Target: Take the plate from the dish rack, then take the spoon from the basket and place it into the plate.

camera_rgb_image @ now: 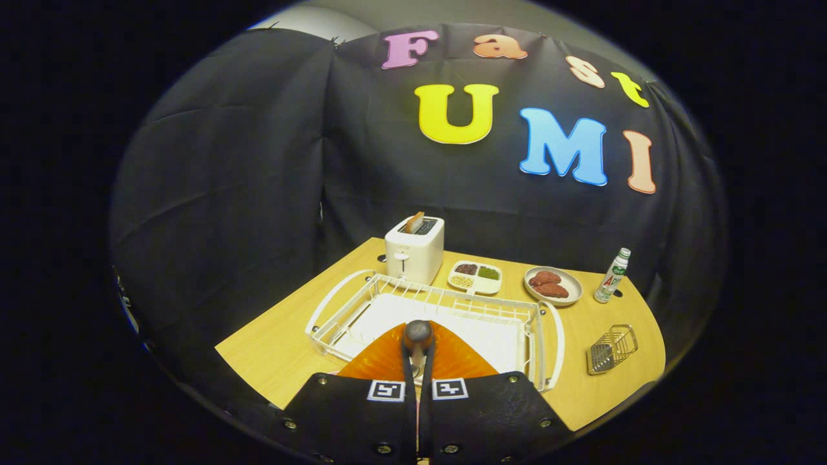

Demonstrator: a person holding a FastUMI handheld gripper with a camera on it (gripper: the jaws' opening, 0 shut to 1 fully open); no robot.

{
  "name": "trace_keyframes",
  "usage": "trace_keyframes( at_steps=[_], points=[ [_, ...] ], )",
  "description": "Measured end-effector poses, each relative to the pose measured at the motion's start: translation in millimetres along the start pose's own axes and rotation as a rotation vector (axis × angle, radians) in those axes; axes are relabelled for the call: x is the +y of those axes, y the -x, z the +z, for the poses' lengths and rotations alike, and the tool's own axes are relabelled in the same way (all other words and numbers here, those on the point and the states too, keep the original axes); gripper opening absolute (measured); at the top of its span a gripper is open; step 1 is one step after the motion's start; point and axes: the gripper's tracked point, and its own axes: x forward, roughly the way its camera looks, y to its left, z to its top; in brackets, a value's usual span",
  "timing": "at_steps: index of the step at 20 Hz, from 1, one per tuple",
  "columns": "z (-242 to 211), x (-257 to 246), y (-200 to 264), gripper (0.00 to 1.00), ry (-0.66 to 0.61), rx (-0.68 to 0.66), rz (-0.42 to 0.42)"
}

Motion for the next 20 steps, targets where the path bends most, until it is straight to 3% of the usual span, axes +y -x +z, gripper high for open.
trace_keyframes(
  at_steps=[10,15,19,20],
  points=[
    [-78.9,73.0,-27.6,0.01,0.035,0.142,0.167],
    [-84.8,89.4,-31.2,0.01,0.074,0.143,0.213],
    [-78.1,85.6,-32.1,0.15,0.129,0.115,0.201],
    [-76.4,78.9,-30.7,0.42,0.135,0.106,0.18]
  ],
)
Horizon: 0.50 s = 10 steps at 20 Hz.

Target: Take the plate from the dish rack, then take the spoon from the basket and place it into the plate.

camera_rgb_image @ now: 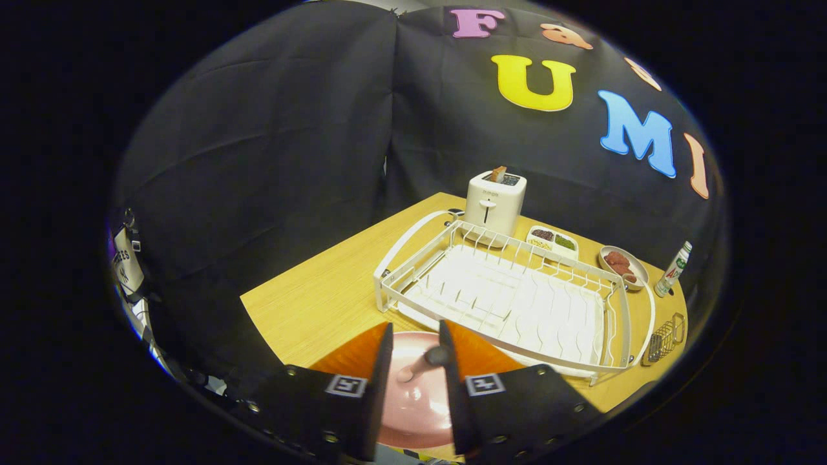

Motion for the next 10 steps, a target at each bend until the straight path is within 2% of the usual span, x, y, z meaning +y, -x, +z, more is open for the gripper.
trace_keyframes(
  at_steps=[1,4,10],
  points=[
    [1.7,-7.2,4.9,0.56,0.0,-0.005,-0.026],
    [6.1,-14.0,9.6,0.71,-0.037,-0.023,-0.042],
    [25.7,-35.4,27.1,0.71,-0.054,-0.066,-0.084]
  ],
)
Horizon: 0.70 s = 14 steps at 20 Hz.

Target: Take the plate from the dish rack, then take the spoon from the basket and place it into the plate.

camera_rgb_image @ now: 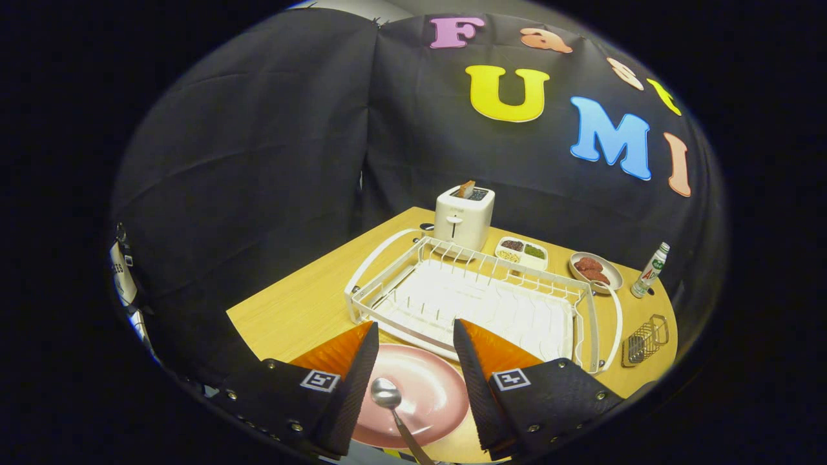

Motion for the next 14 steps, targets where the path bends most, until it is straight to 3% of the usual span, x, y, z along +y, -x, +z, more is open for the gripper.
trace_keyframes(
  at_steps=[8,14],
  points=[
    [104.2,-81.8,53.4,0.71,-0.095,-0.204,-0.156],
    [159.3,-162.4,95.7,0.71,-0.141,-0.271,-0.296]
  ],
)
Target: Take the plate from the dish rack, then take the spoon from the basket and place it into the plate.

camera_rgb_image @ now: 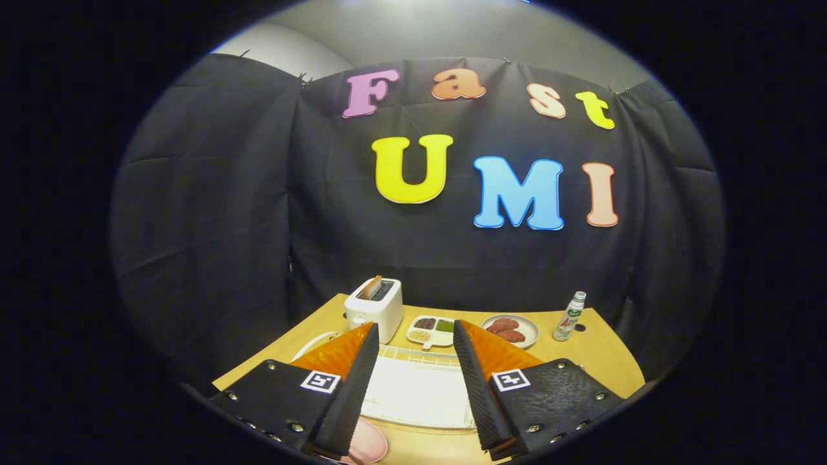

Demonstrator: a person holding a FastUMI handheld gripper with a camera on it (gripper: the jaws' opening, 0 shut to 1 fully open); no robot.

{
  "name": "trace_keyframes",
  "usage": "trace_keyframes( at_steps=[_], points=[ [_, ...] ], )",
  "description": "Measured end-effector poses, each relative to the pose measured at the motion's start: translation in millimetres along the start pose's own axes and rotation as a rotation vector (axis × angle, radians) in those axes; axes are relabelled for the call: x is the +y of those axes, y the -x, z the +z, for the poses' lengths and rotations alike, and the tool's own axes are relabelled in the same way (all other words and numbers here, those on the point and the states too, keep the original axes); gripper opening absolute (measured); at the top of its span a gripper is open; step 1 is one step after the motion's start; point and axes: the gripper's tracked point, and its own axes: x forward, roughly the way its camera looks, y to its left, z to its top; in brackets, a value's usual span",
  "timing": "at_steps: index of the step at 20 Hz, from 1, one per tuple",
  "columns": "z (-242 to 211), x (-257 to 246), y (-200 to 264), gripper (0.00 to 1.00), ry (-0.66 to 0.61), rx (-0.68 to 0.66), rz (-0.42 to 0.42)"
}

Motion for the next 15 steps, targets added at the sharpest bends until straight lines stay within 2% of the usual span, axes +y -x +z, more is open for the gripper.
trace_keyframes(
  at_steps=[6,15],
  points=[
    [27.1,-57.5,-3.0,0.71,-0.01,-0.029,-0.083],
    [11.3,-125.9,-5.0,0.71,-0.04,-0.014,-0.143]
  ],
)
